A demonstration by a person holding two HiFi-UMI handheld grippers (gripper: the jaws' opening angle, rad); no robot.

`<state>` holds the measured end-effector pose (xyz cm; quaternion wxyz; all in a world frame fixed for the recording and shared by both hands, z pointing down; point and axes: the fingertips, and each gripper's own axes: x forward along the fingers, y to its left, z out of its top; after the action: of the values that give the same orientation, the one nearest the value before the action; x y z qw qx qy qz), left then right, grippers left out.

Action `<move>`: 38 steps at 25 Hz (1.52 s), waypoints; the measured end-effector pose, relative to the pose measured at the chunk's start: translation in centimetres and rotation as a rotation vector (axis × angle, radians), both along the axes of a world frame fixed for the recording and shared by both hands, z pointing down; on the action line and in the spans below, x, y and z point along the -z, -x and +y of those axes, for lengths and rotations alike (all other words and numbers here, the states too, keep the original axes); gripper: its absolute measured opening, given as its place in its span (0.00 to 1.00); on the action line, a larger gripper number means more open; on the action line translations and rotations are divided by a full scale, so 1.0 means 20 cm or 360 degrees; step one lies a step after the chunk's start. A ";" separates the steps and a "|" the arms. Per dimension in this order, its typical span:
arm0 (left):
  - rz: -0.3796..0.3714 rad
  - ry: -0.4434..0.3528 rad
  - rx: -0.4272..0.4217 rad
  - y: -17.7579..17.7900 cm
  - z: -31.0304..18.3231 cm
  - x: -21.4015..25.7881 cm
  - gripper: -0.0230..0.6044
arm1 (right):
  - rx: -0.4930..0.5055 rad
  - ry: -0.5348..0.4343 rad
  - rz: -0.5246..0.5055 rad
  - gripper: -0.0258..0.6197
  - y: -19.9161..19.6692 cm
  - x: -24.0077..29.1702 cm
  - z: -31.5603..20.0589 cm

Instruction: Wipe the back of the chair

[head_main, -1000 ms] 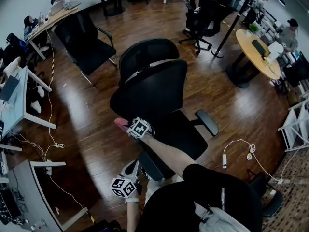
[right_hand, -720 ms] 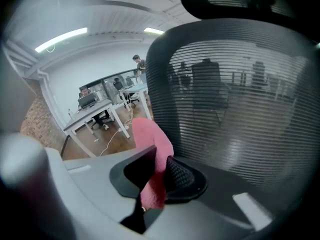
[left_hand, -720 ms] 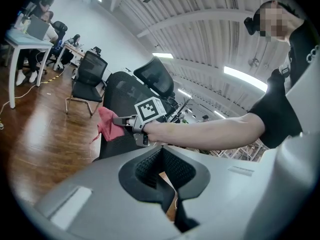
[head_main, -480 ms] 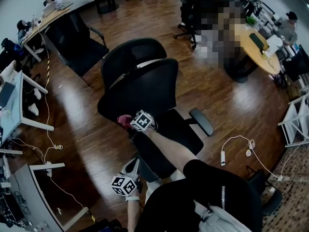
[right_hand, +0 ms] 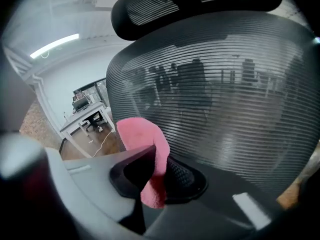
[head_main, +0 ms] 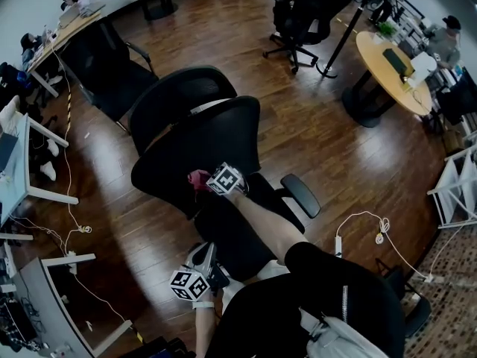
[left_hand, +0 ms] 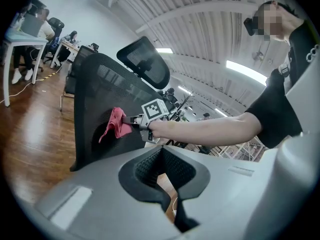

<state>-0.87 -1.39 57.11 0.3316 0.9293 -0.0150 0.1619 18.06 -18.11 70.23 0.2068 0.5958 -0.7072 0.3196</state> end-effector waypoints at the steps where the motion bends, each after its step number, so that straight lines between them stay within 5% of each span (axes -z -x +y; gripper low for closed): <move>1: 0.0000 -0.0001 -0.0003 -0.03 0.01 0.00 0.02 | 0.0000 -0.0001 0.0002 0.11 -0.03 0.00 0.01; 17: 0.0010 -0.0016 -0.0079 -0.43 0.21 0.00 0.02 | -0.0147 0.0034 0.0007 0.11 -0.55 -0.01 0.26; 38: 0.0007 -0.0022 -0.0044 -0.56 0.29 -0.02 0.02 | -0.0434 0.0108 0.0045 0.11 -1.07 -0.04 0.58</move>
<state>10.26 4.33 57.51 0.3229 0.9321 -0.0025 0.1641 39.41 -6.58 71.09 0.1914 0.6834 -0.6056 0.3599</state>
